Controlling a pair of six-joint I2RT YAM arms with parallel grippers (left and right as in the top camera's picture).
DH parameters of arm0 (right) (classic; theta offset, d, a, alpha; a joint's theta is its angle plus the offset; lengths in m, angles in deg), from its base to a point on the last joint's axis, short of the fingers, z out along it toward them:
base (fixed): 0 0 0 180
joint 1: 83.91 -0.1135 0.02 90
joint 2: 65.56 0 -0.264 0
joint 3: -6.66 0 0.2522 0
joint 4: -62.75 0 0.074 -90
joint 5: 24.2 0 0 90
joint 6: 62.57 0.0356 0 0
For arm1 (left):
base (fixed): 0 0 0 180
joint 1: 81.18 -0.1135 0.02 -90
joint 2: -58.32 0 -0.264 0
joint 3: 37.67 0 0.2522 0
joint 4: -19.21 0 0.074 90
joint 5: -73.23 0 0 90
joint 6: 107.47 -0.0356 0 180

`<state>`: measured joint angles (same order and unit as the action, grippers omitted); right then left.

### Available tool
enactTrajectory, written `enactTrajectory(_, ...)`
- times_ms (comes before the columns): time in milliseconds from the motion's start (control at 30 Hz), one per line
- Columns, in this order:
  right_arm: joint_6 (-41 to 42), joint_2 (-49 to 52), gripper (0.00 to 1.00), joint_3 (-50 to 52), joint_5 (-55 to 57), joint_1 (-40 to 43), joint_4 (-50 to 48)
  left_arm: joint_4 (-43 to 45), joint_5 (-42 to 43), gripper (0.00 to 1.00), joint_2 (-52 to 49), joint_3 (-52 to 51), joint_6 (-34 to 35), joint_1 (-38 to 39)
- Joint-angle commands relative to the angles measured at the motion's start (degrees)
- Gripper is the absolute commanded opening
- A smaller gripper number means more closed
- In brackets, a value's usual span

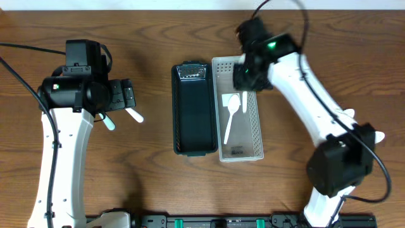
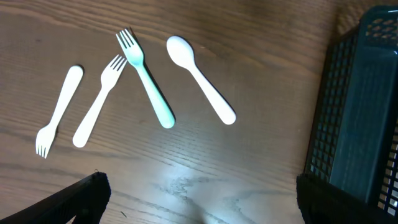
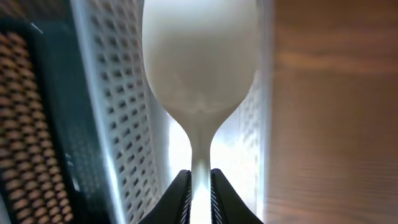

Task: Pack container
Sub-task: 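Grasp the spoon, place it in the clear basket, release, then reach the right gripper to a white spoon and grasp it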

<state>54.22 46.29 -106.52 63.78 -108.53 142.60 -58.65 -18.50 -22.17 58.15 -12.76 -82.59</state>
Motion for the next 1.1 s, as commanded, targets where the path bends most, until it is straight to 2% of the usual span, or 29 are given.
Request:
enactTrajectory(0, 2.10, 2.80, 0.13, 4.22, -0.24, -1.14, -1.25, -0.15, -0.39, 0.98, -0.31, -0.31, 0.52, -0.17)
enactTrajectory(133, 1.31, 5.95, 0.18, 6.91, -0.42, -2.47, -2.45, -0.13, -0.39, 0.98, -0.31, -0.31, 0.50, -0.17)
enactTrajectory(200, 0.98, 6.47, 0.31, 6.91, -0.39, -2.86, -2.54, -0.13, -0.37, 0.98, -0.31, -0.31, 0.52, -0.17)
enactTrajectory(333, -0.04, 6.05, 0.33, 5.42, -0.39, -3.10, -3.48, -0.13, -0.39, 0.98, -0.31, -0.31, 0.50, -0.17)
enactTrajectory(433, -1.57, 5.35, 0.34, 0.61, 0.11, -2.36, -0.61, -0.13, -0.39, 0.98, -0.31, -0.31, 0.50, -0.17)
enactTrajectory(567, -2.38, 2.75, 0.34, -11.41, 4.92, 1.18, 6.43, -0.13, -0.39, 0.98, -0.31, -0.31, 0.50, -0.17)
enactTrajectory(700, -1.29, -1.99, 0.35, -20.72, 6.64, 8.11, 9.77, -0.15, -0.37, 0.98, -0.31, -0.31, 0.50, -0.17)
enactTrajectory(767, 0.63, -5.44, 0.40, -23.02, 6.75, 13.90, 10.60, -0.22, -0.37, 0.98, -0.31, -0.31, 0.50, -0.17)
enactTrajectory(967, 8.37, -11.02, 0.44, -23.04, 6.71, 32.04, 17.11, -0.44, -0.39, 0.98, -0.31, -0.31, 0.50, -0.17)
enactTrajectory(1067, 9.01, -10.99, 0.44, -22.05, 6.08, 39.76, 20.79, -0.35, -0.39, 0.98, -0.31, -0.31, 0.50, -0.17)
